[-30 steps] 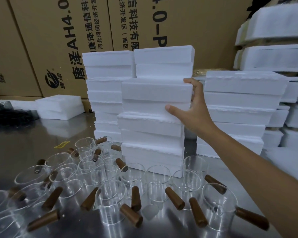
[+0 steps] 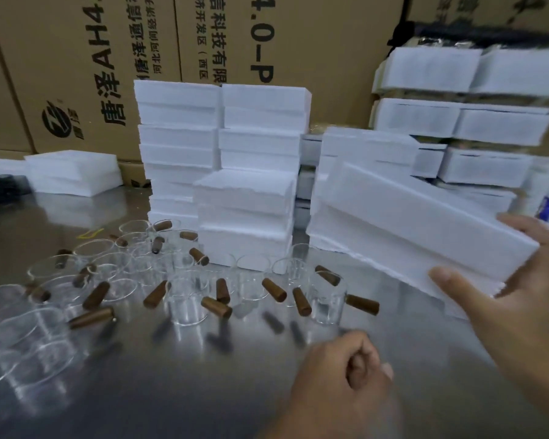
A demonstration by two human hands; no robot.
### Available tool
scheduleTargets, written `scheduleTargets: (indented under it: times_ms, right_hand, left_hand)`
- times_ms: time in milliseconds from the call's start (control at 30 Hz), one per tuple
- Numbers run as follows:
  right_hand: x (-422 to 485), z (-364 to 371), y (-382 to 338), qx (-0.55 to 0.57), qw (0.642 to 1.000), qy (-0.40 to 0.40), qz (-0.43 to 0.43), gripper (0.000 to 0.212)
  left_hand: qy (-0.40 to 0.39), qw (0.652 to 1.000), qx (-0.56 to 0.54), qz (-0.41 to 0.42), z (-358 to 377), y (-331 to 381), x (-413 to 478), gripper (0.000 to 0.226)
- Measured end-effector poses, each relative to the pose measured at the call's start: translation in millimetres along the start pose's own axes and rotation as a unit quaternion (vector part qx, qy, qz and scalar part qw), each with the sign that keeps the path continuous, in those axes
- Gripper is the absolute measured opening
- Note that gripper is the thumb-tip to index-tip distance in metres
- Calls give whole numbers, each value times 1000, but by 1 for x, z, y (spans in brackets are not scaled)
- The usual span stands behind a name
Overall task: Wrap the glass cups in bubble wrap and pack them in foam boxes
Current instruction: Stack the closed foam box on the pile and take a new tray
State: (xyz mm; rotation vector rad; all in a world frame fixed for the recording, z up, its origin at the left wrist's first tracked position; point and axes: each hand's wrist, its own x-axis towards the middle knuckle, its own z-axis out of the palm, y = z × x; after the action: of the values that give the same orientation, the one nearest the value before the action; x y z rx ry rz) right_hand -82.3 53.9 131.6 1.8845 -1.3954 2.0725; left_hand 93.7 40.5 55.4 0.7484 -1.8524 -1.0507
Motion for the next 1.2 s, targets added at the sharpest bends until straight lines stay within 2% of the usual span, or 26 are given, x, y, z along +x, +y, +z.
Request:
scheduleTargets:
  times_ms: [67, 133, 200, 300, 367, 433, 467, 567, 633, 700, 800, 867, 1000, 1200]
  right_hand:
    - [-22, -14, 6, -5, 998, 22, 63, 78]
    - [-40, -24, 13, -16, 994, 39, 102, 75]
    - [-53, -32, 18, -24, 992, 40, 115, 76]
    - [-62, -36, 19, 7, 993, 14, 118, 74]
    - [-63, -37, 16, 16, 993, -23, 113, 73]
    - [-66, -37, 11, 20, 992, -63, 109, 72]
    - [-68, -36, 8, 24, 991, -80, 107, 71]
    - [-74, -32, 6, 17, 988, -118, 94, 74]
    - [-78, -28, 8, 0, 986, -140, 86, 80]
    - [-80, -26, 8, -21, 983, -164, 78, 82]
    - [-80, -28, 8, -50, 976, -199, 66, 78]
    - [-79, -30, 10, -65, 971, -221, 67, 75]
    - [-78, -32, 14, -102, 957, -260, 78, 86]
    - [-79, -34, 17, -125, 945, -285, 104, 105]
  left_hand:
    - [20, 996, 71, 46, -5, -4, -4, 17]
    - [77, 987, 127, 59, -8, -5, -6, 7]
    - [179, 977, 104, 52, -14, -7, -7, 15]
    - [305, 949, 61, 51, -25, -3, -6, 6]
    - [361, 925, 71, 98, -29, 1, -5, 15]
    - [394, 897, 103, 170, -32, 7, -5, 35]
    - [394, 883, 132, 217, -32, 9, -5, 44]
    - [339, 831, 270, 349, -28, 14, -7, 54]
    - [287, 807, 355, 374, -23, 14, -7, 62]
    - [236, 795, 418, 371, -20, 12, -8, 61]
    - [163, 808, 446, 348, -20, 6, -11, 46]
    - [131, 825, 444, 325, -22, 5, -13, 46]
    - [90, 841, 436, 307, -25, 4, -13, 58]
    - [77, 850, 425, 300, -26, 5, -12, 52]
